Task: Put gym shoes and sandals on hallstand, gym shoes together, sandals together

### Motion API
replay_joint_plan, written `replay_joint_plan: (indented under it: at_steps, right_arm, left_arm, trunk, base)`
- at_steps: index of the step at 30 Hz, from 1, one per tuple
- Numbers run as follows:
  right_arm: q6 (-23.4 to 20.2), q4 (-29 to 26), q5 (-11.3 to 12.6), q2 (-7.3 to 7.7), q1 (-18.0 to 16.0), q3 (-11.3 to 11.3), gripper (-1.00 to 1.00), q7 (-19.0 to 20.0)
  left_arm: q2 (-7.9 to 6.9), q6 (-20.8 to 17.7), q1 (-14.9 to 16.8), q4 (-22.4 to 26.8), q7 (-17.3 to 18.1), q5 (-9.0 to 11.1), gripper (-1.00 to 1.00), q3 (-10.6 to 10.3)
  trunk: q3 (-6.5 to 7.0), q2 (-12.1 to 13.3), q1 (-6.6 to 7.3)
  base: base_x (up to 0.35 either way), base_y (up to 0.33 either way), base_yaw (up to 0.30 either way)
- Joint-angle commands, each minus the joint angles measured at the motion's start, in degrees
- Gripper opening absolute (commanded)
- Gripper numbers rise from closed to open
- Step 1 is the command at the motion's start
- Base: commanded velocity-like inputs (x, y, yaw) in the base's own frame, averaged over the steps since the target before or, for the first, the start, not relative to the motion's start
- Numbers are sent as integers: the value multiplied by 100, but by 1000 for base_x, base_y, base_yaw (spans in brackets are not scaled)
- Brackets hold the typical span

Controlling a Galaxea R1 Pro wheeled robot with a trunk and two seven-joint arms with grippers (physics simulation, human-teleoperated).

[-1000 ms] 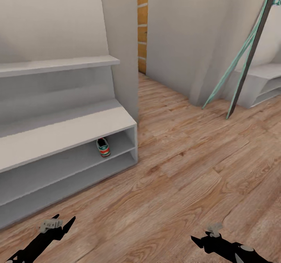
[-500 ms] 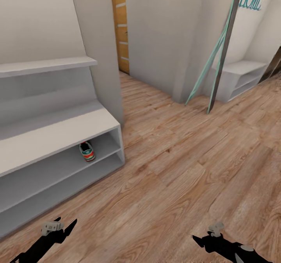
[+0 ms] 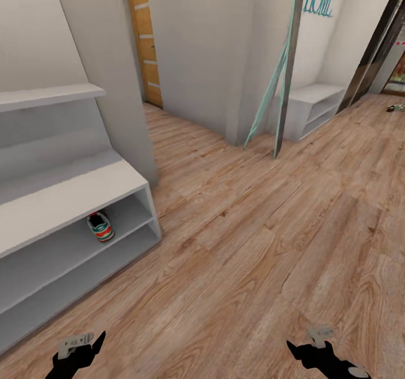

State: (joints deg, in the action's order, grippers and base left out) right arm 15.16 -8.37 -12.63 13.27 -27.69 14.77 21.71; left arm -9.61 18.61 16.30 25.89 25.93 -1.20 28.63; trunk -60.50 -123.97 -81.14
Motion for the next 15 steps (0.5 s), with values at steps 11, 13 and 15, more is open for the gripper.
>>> replay_joint_plan:
  at_steps: [11, 13, 15]
  right_arm:
    - [381, 7, -48, -95, 183, 52, 100, -17]
    - [382, 9, -48, -96, 184, 52, 100, -18]
    - [383, 10, -47, -96, 185, 52, 100, -18]
  left_arm:
    - [99, 63, 5, -126, -316, -21, 100, 12]
    - [98, 64, 5, -127, -316, -21, 100, 12]
    - [95, 64, 5, -127, -317, -21, 100, 12]
  trunk:
    - [-4, -2, 1]
    - [-4, -2, 1]
    - [-4, -2, 1]
  base:
    - [0, 0, -267]
    - [0, 0, -267]
    - [0, 0, -267]
